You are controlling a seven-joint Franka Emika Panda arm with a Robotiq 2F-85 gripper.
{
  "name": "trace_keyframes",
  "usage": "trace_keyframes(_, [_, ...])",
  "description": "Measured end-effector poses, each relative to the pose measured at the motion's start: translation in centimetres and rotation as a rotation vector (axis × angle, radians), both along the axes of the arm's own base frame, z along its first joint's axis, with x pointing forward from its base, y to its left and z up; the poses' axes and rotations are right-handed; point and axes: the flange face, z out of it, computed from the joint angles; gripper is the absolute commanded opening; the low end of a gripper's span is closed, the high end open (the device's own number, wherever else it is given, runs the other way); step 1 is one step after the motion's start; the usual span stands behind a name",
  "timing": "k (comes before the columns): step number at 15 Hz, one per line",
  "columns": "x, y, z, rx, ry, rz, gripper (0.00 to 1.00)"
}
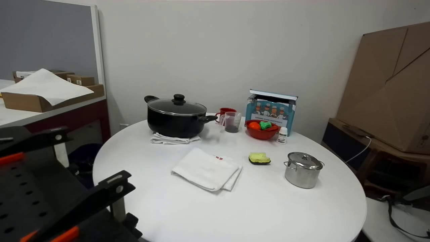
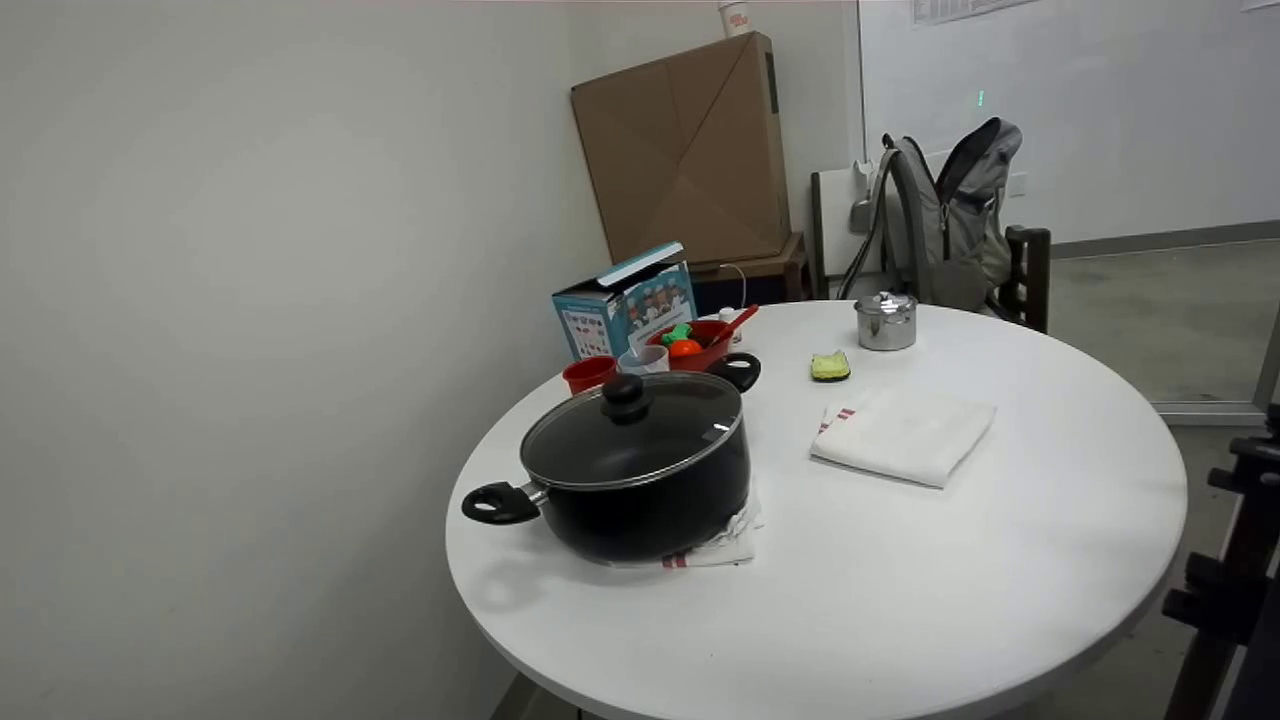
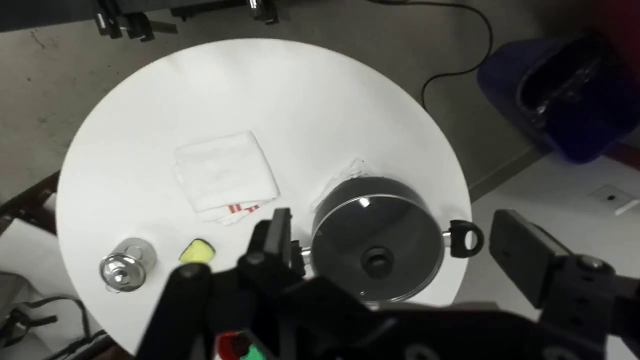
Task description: Use the white towel to wipe the table
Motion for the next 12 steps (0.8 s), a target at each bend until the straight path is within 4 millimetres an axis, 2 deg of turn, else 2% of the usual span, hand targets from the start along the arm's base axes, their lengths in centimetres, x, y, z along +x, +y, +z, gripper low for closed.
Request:
trace_keyframes(5, [2.7, -3.0, -4.2, 0.047, 0.133, 0.104, 1.00])
trace_keyframes(9, [5.5, -5.9, -9.2, -0.026, 0.232, 0.072, 1.00])
trace_keyframes(12, [8.2, -7.6, -13.1, -0.117, 0.234, 0.075, 1.00])
